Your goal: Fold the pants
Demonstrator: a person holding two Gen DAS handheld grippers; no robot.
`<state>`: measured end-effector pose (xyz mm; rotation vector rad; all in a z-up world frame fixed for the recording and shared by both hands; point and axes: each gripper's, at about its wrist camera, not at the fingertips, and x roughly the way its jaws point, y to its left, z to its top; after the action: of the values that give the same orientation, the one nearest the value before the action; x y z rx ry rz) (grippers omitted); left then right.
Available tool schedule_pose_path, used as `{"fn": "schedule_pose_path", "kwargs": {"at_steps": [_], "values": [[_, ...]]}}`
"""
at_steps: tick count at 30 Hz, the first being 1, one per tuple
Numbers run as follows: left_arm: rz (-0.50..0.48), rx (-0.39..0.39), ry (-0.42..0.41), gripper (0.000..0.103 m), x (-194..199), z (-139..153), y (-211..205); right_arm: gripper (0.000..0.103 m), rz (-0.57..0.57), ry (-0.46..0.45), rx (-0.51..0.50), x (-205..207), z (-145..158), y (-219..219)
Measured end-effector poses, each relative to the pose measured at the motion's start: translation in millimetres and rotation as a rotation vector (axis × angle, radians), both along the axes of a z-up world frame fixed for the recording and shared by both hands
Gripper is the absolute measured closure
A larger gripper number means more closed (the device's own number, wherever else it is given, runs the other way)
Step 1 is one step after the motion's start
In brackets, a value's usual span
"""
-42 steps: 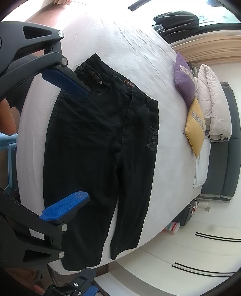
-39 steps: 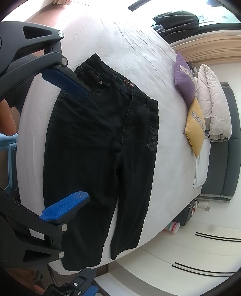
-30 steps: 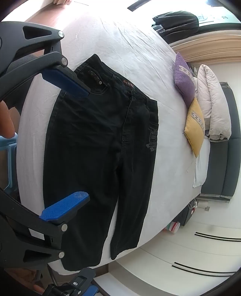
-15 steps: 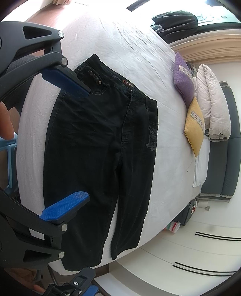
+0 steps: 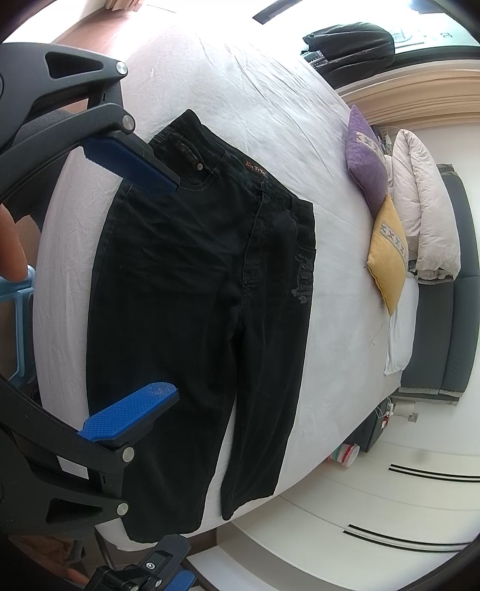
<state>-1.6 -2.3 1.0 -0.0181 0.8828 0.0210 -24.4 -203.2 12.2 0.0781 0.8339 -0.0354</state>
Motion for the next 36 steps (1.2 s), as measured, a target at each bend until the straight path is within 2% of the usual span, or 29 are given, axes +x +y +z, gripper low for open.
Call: {"fn": "schedule_pose_path", "kwargs": {"at_steps": [36], "values": [[0.010, 0.000, 0.005, 0.000, 0, -4, 7, 0.000, -0.003, 0.008, 0.000, -2, -13, -2]]}}
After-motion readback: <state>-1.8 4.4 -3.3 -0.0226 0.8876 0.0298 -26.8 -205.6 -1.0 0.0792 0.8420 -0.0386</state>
